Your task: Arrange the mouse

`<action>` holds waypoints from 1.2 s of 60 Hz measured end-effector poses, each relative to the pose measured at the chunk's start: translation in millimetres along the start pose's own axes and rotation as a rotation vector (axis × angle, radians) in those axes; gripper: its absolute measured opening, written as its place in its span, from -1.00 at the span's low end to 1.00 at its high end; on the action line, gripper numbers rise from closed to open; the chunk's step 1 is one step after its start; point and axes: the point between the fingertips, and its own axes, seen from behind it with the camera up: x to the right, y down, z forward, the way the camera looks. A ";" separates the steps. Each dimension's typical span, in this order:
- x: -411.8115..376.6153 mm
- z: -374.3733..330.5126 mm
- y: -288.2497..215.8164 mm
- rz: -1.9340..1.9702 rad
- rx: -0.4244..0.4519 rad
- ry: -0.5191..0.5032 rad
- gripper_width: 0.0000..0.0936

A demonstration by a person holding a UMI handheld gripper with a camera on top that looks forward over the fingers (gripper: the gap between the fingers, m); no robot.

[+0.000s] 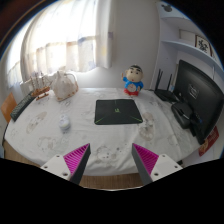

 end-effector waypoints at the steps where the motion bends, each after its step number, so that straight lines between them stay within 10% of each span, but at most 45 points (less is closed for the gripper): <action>1: -6.9 0.3 0.8 -0.002 -0.002 -0.004 0.83; 28: -210.5 12.4 -6.1 -0.056 0.052 -0.113 0.83; 72: -232.6 174.6 -28.7 -0.033 0.126 -0.102 0.82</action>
